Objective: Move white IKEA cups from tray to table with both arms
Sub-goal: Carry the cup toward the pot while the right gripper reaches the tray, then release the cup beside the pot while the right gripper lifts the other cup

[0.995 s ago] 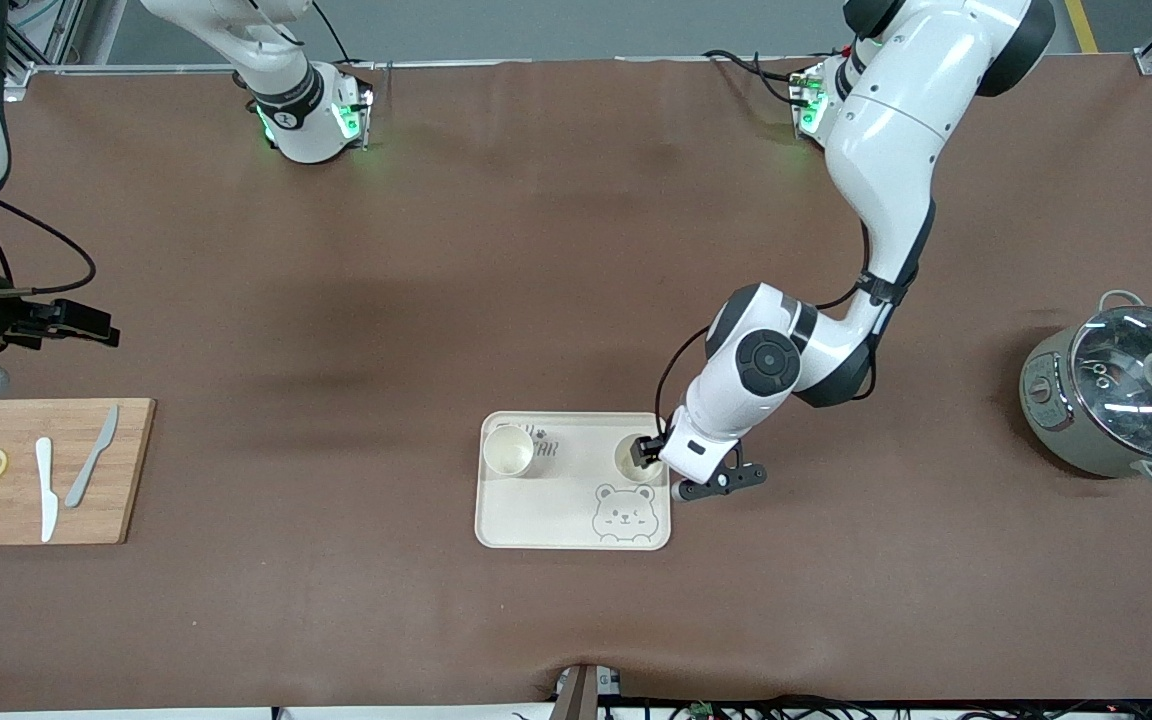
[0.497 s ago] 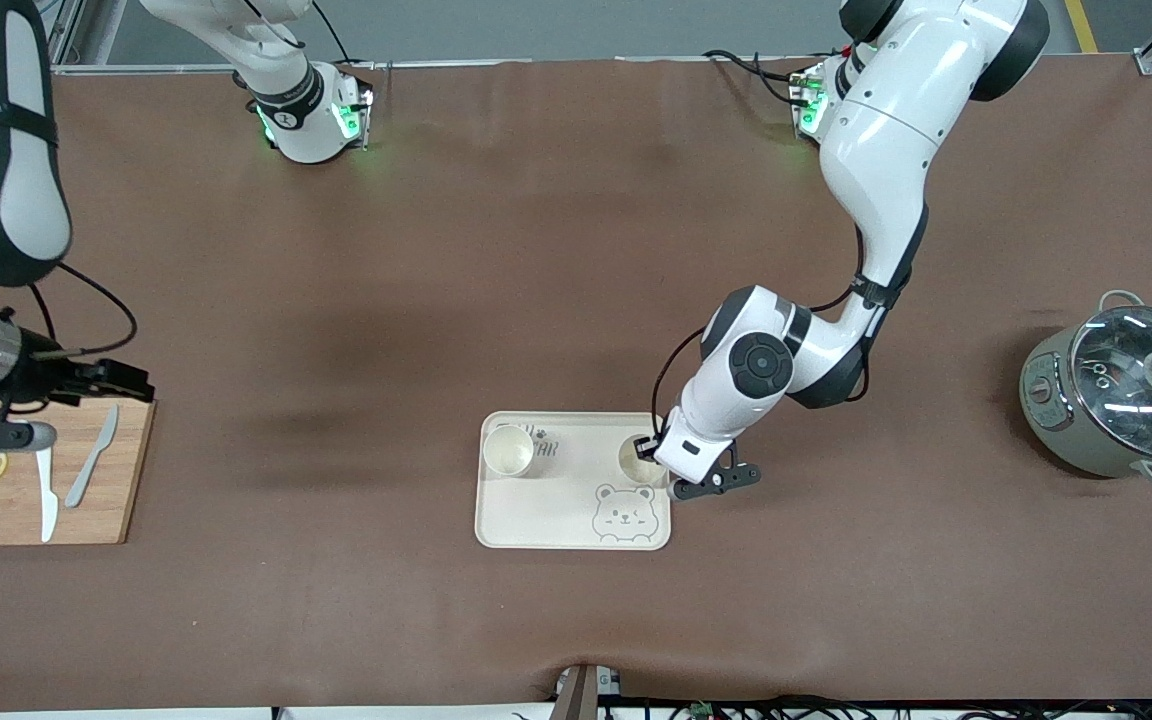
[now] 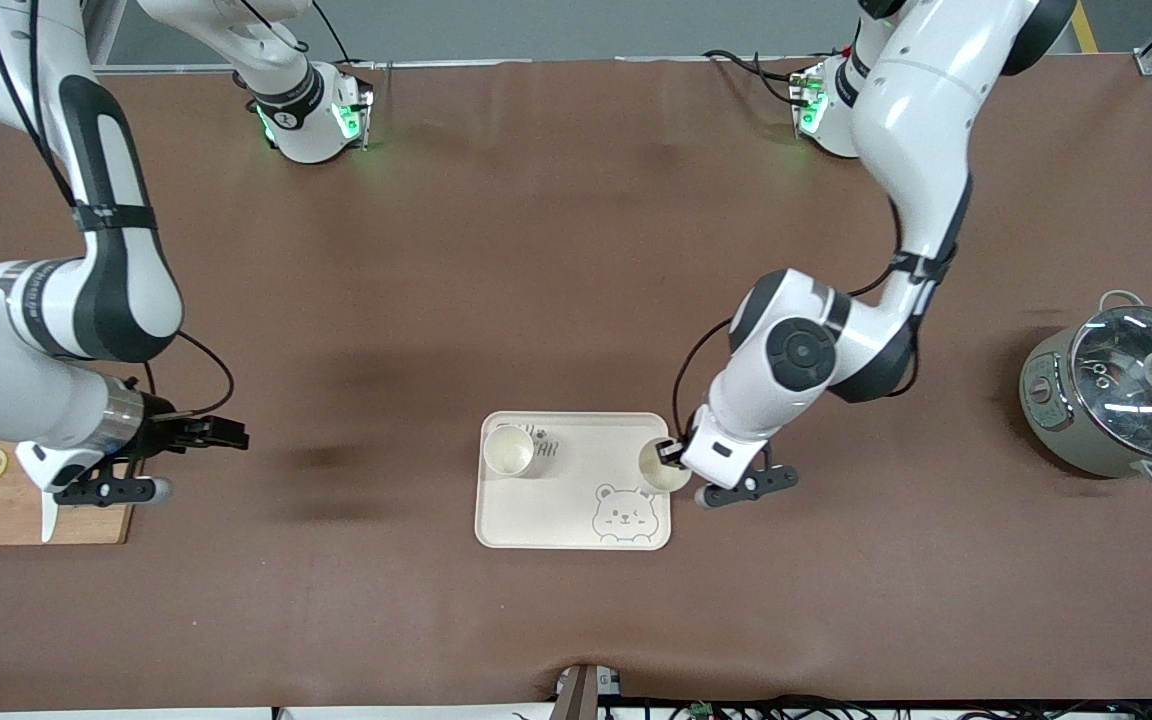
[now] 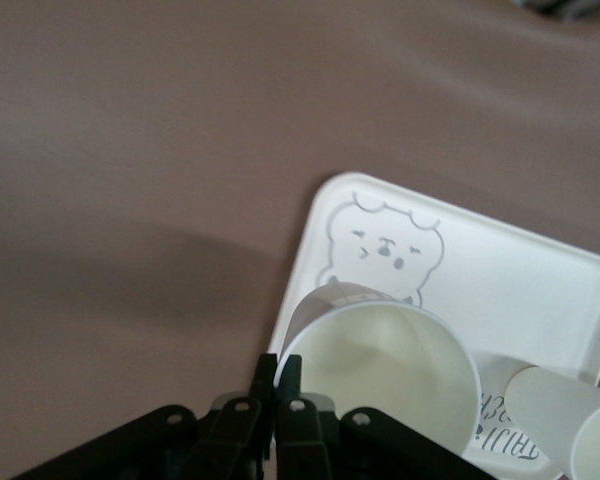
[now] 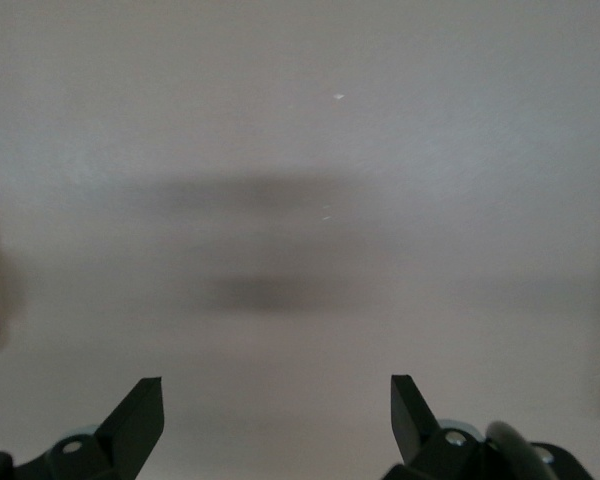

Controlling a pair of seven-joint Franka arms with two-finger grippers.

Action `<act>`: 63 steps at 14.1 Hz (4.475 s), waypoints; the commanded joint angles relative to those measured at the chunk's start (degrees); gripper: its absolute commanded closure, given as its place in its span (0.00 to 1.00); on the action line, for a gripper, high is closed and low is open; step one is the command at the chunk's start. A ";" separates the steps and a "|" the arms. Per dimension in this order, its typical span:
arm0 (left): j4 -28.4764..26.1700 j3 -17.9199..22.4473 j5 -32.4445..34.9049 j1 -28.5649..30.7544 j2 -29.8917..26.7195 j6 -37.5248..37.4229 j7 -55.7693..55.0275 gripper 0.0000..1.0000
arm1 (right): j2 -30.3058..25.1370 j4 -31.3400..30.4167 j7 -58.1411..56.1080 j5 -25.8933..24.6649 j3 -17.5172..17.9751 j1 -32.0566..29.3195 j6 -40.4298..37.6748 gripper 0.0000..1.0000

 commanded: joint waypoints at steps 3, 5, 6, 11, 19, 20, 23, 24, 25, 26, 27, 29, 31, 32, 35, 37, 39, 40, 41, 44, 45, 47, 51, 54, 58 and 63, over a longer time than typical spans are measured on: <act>-8.07 -0.31 0.47 8.56 -10.17 -11.00 -0.23 1.00 | 3.17 1.28 11.67 1.96 0.07 10.49 0.59 0.00; -13.51 -0.40 1.16 11.91 -12.54 -11.20 0.12 1.00 | 4.15 1.01 13.85 5.83 -0.02 12.88 3.39 0.00; -15.80 -0.22 1.26 13.14 -13.33 -10.76 0.91 1.00 | 4.23 1.19 16.22 6.19 -0.02 13.41 4.19 0.00; -28.97 -0.57 3.81 20.08 -19.04 -2.00 3.45 1.00 | 8.35 1.10 25.01 6.10 -0.02 20.26 12.44 0.00; -42.98 -0.48 3.81 25.10 -20.46 14.20 12.60 1.00 | 11.17 1.45 30.13 6.10 -0.02 23.17 17.64 0.11; -43.07 -0.48 3.81 25.10 -20.20 14.73 12.69 1.00 | 11.44 1.54 31.44 6.10 -0.02 23.17 18.08 0.12; -42.81 -0.57 3.81 24.93 -19.06 14.91 12.60 0.66 | 12.41 2.77 32.42 6.10 -0.02 23.26 18.35 0.12; -42.63 -0.48 3.81 25.01 -18.88 14.91 12.60 0.34 | 12.67 3.21 33.55 6.02 -0.02 23.26 18.35 0.13; -42.46 -0.48 3.81 25.01 -18.79 14.91 12.52 0.05 | 12.85 3.91 34.52 6.02 -0.02 23.61 18.35 0.13; -42.37 -0.57 3.81 25.01 -19.05 14.91 12.51 0.00 | 12.94 4.26 34.70 6.02 -0.02 23.70 18.35 0.13; -42.28 -0.57 3.72 25.01 -19.49 14.74 12.51 0.00 | 13.20 4.44 34.88 6.02 -0.02 23.78 18.35 0.13; -41.84 -0.66 3.72 24.93 -21.07 14.21 12.34 0.00 | 13.37 4.53 35.05 6.02 -0.02 24.31 18.35 0.15; -40.62 -1.18 3.72 24.75 -23.26 12.03 12.08 0.00 | 14.51 5.49 36.80 5.93 -0.02 25.36 18.61 0.19; -39.13 -1.71 3.81 24.75 -24.32 9.31 12.34 0.00 | 15.30 6.37 37.51 5.84 -0.02 26.15 18.61 0.24; -32.72 -2.15 3.81 24.66 -26.43 -0.61 12.51 0.00 | 15.92 6.90 37.87 5.31 -0.11 26.42 18.78 0.55; -28.42 -2.77 3.72 24.66 -26.52 -6.07 12.60 0.00 | 16.10 6.90 37.95 5.57 -0.02 26.51 18.96 0.74; -24.81 -2.94 3.72 24.58 -26.70 -10.47 12.60 0.00 | 16.28 6.90 37.96 5.75 -0.02 26.60 19.75 1.00; -23.05 -3.64 3.63 24.66 -26.96 -12.75 12.60 0.00 | 16.28 6.99 37.96 5.75 -0.02 26.60 19.67 1.00; -21.38 -3.99 3.63 24.66 -27.05 -14.78 12.60 0.00 | 16.28 7.17 37.78 5.75 -0.02 26.51 19.66 1.00; -14.88 -4.00 3.72 24.66 -27.23 -21.37 12.51 0.00 | 15.40 10.76 37.43 6.10 -0.11 25.02 14.60 1.00; -12.42 -4.00 3.72 24.66 -27.23 -23.48 12.51 0.00 | 14.96 12.51 37.34 6.02 -0.11 23.62 9.78 1.00; -8.64 -4.00 3.81 24.66 -27.32 -26.48 12.51 0.00 | 14.70 15.59 37.08 5.49 -0.20 21.51 2.21 1.00; -4.93 -3.48 3.90 25.01 -28.36 -29.65 21.19 0.00 | 7.52 8.34 34.55 0.76 -2.66 19.92 -2.39 1.00; -4.93 -2.24 3.90 25.71 -30.83 -31.75 28.50 0.00 | -1.28 -3.52 26.47 -2.06 -2.92 15.54 -1.78 1.00; -4.93 -2.94 3.89 28.52 -34.34 -33.69 30.79 0.00 | -11.91 -17.58 8.72 -3.21 -3.01 5.87 -0.39 1.00; -5.36 -2.42 3.81 26.78 -37.33 -40.97 32.55 0.00 | -18.78 -30.69 -9.36 -5.50 -2.92 -7.03 4.35 1.00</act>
